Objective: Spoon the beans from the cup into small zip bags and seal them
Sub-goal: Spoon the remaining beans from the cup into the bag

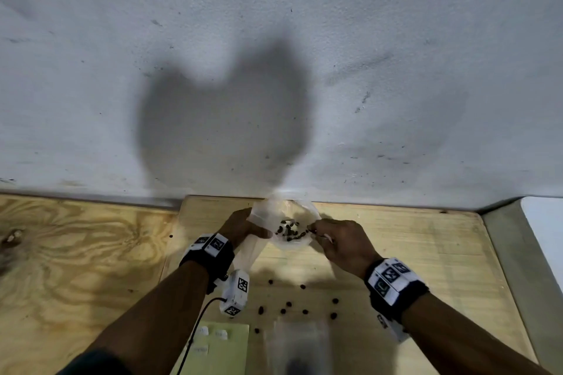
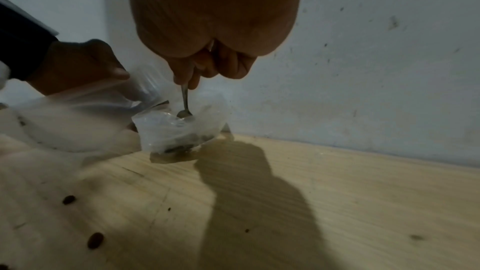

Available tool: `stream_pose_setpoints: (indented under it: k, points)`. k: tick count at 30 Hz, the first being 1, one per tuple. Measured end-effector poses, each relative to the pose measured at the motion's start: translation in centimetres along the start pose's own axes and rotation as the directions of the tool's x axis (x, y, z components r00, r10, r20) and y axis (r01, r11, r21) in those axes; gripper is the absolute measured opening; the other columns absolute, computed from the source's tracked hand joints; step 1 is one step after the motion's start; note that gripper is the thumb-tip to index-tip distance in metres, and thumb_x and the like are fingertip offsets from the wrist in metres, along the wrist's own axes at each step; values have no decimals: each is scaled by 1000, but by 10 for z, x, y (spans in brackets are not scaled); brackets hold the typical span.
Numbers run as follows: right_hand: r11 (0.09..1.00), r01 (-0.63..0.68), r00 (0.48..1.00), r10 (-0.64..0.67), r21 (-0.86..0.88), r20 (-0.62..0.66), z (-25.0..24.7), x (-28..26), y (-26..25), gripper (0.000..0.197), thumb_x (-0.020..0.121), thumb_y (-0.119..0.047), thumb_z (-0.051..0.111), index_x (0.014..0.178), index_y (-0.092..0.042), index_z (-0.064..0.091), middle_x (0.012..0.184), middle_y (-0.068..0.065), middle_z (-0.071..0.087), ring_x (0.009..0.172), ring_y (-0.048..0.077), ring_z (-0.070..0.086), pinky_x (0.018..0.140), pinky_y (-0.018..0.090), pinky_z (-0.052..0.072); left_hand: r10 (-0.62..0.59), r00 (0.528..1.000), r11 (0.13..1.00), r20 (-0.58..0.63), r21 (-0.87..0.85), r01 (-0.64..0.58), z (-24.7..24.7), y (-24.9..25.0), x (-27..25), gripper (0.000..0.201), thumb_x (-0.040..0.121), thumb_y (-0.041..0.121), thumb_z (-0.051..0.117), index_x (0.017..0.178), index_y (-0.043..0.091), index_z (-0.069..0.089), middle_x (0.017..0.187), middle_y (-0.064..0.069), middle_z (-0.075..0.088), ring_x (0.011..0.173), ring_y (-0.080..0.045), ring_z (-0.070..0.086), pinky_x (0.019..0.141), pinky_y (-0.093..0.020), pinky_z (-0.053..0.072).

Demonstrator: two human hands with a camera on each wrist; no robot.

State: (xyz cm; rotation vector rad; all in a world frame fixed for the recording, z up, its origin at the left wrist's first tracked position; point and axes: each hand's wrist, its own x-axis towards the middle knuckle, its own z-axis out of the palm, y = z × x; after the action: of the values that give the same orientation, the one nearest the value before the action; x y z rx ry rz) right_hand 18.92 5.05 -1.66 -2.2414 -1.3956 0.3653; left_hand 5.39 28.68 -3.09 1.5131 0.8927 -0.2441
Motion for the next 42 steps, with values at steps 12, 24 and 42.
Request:
stream_pose_setpoints:
  k: [12,24,42]
  points:
    - [999,20,999,-21,25,41,-1,5,-1,13,87,-25,60,96,-23,70,89,-7,74,74,23,67,61,31,52,-36,999,968,-9,-247,32,3,17,-7,63,24,19,68,84,0,66,75,-15,62,68,-29,57,64,-30,46]
    - [976,-136,969,167,172,-182,-5,11,5,13,87,-23,70,78,-22,61,97,-15,76,60,0,57,61,28,52,151,988,987,-39,67,-149,7,22,-8,85,23,34,71,103,10,62,93,-8,66,88,-27,60,80,-39,50]
    - [920,-224,963,260,322,-73,4,9,1,24,84,-24,72,75,-23,49,90,-24,74,56,4,58,59,29,51,42,995,998,-89,-35,-45,1,10,12,76,28,27,78,92,-12,67,85,-22,66,81,-31,62,78,-44,49]
